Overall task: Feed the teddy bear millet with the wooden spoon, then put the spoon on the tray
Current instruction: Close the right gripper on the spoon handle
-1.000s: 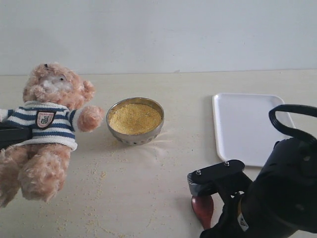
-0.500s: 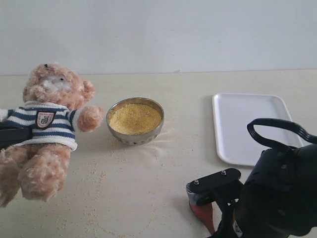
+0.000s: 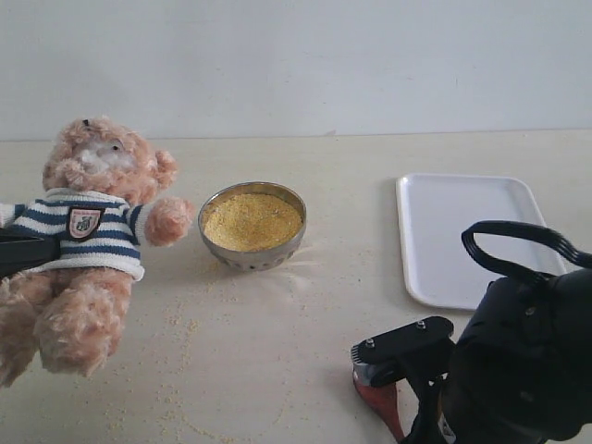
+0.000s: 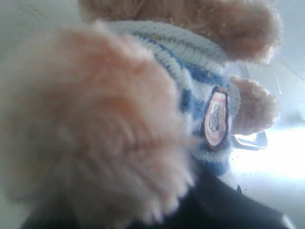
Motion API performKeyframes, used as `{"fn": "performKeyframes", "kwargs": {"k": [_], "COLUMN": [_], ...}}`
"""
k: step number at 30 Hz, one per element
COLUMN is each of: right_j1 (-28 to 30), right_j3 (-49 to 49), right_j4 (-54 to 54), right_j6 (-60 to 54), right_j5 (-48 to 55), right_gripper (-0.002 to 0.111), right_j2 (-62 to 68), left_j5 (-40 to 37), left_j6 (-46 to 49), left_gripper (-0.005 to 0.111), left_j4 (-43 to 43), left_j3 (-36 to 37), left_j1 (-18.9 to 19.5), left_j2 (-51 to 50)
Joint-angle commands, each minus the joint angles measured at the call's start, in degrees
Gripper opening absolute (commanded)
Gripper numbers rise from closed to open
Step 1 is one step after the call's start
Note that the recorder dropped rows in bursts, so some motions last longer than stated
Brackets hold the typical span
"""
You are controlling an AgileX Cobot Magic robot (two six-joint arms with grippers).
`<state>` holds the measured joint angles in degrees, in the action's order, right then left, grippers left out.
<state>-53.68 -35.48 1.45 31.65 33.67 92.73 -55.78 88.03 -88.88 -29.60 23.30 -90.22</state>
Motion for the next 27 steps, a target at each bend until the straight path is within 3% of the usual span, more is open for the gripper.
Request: {"fn": "performKeyframes", "kwargs": {"k": [1, 27], "right_j1": [-0.2, -0.2], "right_j3": [0.0, 0.0], "right_j4": [0.6, 0.6], "right_j6": [-0.2, -0.6], "right_j5": [-0.2, -3.8], "right_gripper": [0.041, 0.04], "right_j2": [-0.1, -0.1], "left_j5": [-0.9, -0.9], "left_j6": [0.3, 0.3], "left_gripper": [0.005, 0.005], "left_j4": [-1.3, -1.3], "left_j3": [-0.1, -0.1], "left_j1": [0.1, 0.1], "left_j2": [0.1, 0.1]}}
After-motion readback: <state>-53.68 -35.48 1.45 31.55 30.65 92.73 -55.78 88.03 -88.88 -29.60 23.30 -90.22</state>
